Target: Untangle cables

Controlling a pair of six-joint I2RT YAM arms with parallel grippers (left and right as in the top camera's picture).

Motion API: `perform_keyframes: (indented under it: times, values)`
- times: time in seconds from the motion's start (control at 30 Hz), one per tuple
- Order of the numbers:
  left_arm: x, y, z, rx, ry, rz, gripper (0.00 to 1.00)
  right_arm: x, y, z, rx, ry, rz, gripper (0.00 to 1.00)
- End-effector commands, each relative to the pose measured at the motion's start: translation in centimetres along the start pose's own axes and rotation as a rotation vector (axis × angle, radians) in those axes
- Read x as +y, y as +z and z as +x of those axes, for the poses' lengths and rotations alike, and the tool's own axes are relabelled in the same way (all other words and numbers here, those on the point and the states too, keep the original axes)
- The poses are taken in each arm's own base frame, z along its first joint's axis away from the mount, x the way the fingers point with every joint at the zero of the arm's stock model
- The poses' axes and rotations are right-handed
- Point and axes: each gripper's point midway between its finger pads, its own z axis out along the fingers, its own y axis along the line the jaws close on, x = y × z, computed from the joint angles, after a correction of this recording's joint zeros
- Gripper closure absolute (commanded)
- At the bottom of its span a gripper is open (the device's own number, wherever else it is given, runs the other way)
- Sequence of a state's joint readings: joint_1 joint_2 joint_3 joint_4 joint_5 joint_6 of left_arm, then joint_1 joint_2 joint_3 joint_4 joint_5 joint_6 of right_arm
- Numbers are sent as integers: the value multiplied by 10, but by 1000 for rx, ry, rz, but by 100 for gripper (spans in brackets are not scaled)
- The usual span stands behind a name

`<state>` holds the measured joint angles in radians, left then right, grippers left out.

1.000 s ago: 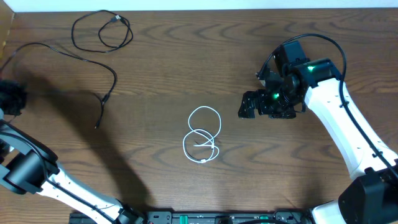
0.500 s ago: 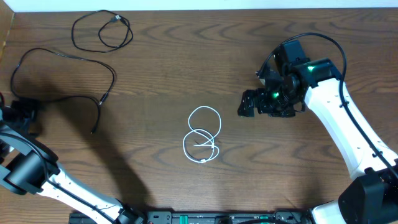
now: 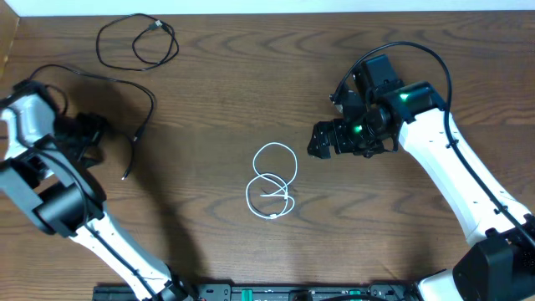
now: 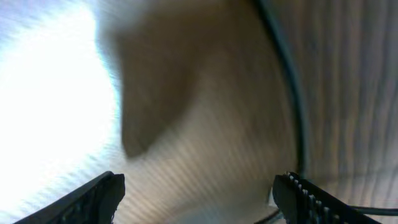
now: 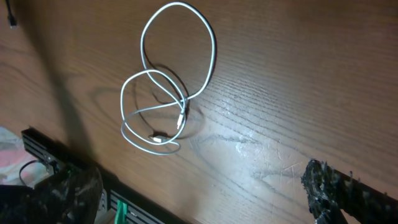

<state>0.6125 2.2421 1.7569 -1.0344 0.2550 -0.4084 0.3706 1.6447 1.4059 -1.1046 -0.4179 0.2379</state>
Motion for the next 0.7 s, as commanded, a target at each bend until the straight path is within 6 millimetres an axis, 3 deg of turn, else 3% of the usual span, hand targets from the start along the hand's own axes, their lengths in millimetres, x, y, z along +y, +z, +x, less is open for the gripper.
perform_keyframes:
  times: [0.0,0.27,0.47,0.57,0.67]
  values:
    - [-4,-6,3,-29,64,-31,18,0,2,3,16,11,0,1]
    - [-7,9,17,-1,105,-45,20,1,2,4,16,11,0,1]
    - [-4,43,36,27,134,-61,36,1,2,4,16,22,0,1]
    - [-13,45,39,16,160,-54,58,0,2,5,21,24,1,1]
    - [-22,46,42,25,169,-19,58,0,2,5,22,25,1,1]
